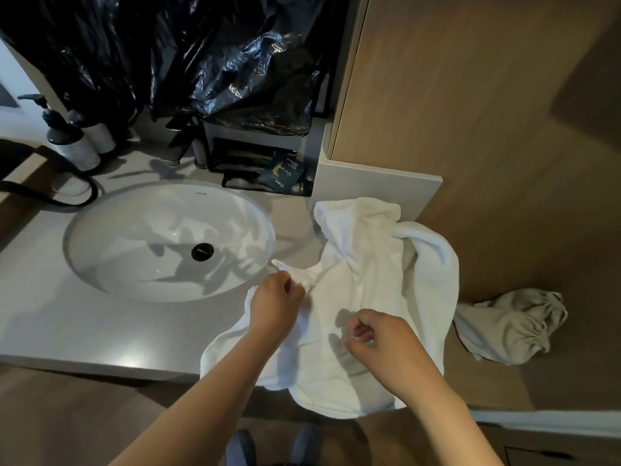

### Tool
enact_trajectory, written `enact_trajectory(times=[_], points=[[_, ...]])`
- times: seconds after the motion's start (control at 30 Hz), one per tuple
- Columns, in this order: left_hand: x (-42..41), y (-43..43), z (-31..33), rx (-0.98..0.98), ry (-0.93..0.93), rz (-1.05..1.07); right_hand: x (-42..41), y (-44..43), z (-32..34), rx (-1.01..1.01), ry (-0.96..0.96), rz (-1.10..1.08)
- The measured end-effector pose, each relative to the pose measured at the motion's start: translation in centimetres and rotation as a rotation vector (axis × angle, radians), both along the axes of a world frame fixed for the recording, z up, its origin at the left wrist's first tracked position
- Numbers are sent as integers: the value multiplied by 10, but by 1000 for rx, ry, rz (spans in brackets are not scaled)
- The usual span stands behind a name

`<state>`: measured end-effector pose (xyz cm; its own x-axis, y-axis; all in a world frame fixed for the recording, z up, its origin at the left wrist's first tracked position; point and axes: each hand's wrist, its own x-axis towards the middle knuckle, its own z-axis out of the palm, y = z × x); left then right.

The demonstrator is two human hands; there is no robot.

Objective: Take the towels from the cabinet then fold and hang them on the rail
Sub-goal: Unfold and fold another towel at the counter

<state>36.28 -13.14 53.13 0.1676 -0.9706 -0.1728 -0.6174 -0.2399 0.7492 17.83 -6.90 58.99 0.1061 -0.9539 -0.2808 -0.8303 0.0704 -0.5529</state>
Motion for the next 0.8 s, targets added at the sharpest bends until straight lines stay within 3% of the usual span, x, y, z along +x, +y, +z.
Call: enact_trajectory(times=[0.33,0.67,0.8], points=[[50,61,27,-50,208,-118,11,-28,2,-67,-131,37],[67,91,61,-95,183,-230,41,-60,7,-112,-319,96],[72,90,59,-116,167,-161,35,-65,-1,-73,-232,54]])
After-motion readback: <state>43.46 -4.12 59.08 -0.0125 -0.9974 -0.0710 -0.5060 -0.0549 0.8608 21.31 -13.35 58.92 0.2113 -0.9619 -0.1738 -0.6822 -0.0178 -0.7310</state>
